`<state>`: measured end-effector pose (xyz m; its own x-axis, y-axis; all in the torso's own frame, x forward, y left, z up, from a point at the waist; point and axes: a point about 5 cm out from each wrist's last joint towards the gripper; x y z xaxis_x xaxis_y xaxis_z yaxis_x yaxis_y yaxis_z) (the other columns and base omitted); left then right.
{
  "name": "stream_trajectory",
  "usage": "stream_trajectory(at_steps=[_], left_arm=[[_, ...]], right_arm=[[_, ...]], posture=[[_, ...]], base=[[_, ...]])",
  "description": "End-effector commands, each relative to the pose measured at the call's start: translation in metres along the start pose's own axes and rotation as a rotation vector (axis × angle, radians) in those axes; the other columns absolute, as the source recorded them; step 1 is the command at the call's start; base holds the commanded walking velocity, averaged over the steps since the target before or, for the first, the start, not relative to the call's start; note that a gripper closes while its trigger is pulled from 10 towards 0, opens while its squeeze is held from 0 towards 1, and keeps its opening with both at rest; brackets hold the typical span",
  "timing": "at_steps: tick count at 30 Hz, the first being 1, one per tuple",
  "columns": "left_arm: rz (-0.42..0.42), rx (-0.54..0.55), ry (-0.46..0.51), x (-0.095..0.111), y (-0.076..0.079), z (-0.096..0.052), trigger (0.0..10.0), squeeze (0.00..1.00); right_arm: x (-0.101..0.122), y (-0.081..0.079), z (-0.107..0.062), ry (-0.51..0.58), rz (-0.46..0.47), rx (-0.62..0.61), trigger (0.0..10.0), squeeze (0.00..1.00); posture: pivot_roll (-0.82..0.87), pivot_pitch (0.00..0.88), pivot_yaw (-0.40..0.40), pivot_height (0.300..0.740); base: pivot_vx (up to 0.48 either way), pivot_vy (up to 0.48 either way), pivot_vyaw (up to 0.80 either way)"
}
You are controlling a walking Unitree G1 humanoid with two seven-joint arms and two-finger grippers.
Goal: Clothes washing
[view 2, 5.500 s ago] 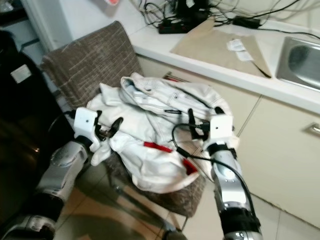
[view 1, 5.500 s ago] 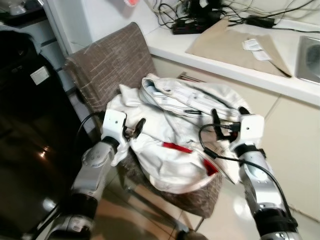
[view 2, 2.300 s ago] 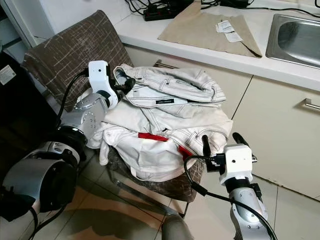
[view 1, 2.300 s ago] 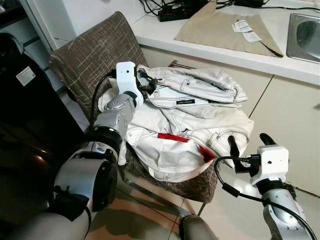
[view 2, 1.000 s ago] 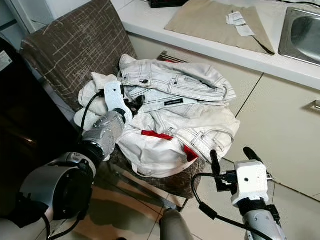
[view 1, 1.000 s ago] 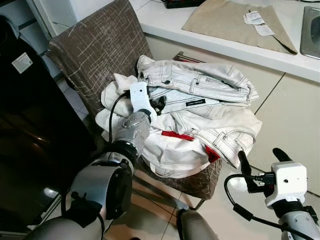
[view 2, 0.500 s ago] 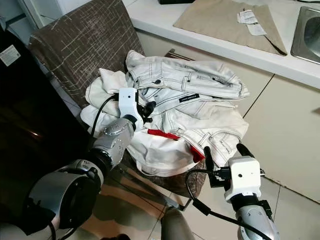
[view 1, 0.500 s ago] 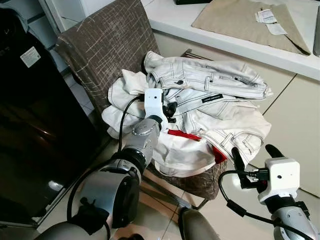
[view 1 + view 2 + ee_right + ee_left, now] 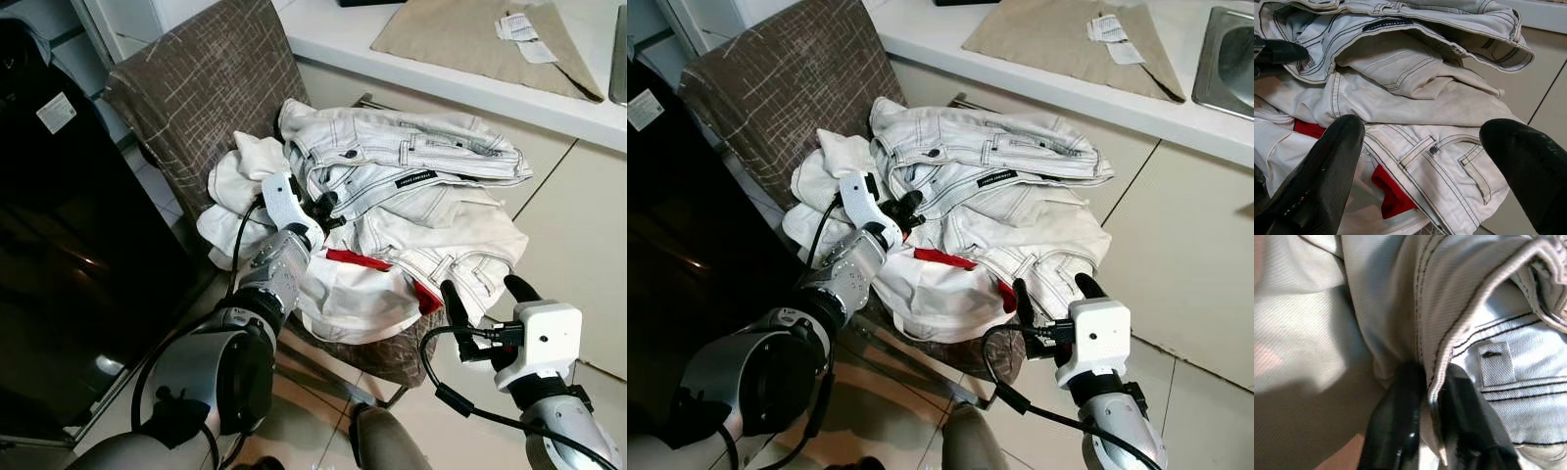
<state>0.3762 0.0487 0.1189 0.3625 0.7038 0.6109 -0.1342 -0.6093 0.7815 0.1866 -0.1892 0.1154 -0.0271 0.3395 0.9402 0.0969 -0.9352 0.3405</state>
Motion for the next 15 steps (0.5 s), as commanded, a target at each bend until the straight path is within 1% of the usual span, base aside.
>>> stream_trajectory(at_steps=[1, 2, 5, 8, 13, 15], left_arm=[[-0.072, -0.094, -0.077, -0.0287, 0.0341, 0.0062, 0.0, 0.0], [-0.082, -0.102, -0.078, -0.0289, 0.0354, 0.0065, 0.0, 0.0], [-0.077, -0.11, -0.088, -0.0307, 0.0372, 0.0066, 0.0, 0.0], [-0.053, -0.128, -0.094, -0.0331, 0.0397, 0.0064, 0.0, 0.0], [0.02, -0.156, -0.126, -0.0385, 0.0402, 0.005, 0.0, 0.0], [0.027, -0.171, -0.129, -0.038, 0.0412, 0.0051, 0.0, 0.0]], right_arm=[[-0.0024, 0.0016, -0.0008, -0.013, 0.002, -0.002, 10.0, 0.0], [-0.0027, 0.0018, -0.0006, -0.014, 0.0, -0.003, 10.0, 0.0], [-0.0033, 0.0019, -0.0001, -0.016, -0.005, -0.002, 10.0, 0.0], [-0.0039, 0.0016, 0.0, -0.018, -0.009, 0.0, 10.0, 0.0], [-0.0053, 0.0007, 0.0006, -0.022, -0.011, -0.001, 10.0, 0.0], [-0.0062, 0.0008, 0.0016, -0.024, -0.011, -0.002, 10.0, 0.0]], posture=[[-0.61, 0.15, 0.071, 0.74], [-0.61, 0.148, 0.071, 0.74], [-0.61, 0.146, 0.07, 0.74], [-0.61, 0.141, 0.07, 0.74], [-0.6, 0.128, 0.078, 0.74], [-0.6, 0.124, 0.079, 0.74]], base=[[0.0, 0.0, 0.0], [0.0, 0.0, 0.0], [0.0, 0.0, 0.0], [0.0, 0.0, 0.0], [0.0, 0.0, 0.0], [0.0, 0.0, 0.0]])
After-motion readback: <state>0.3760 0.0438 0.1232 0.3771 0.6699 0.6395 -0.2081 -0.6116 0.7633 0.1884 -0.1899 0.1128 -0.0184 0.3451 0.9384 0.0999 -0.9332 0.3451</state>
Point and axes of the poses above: a point about 5 cm out from each wrist's last joint towards the gripper, its own z axis pointing out of the wrist towards the gripper, its own x axis along the axis of the wrist's last joint, y = z × x, and after that the axes turned 13 degrees about -z, right-handed
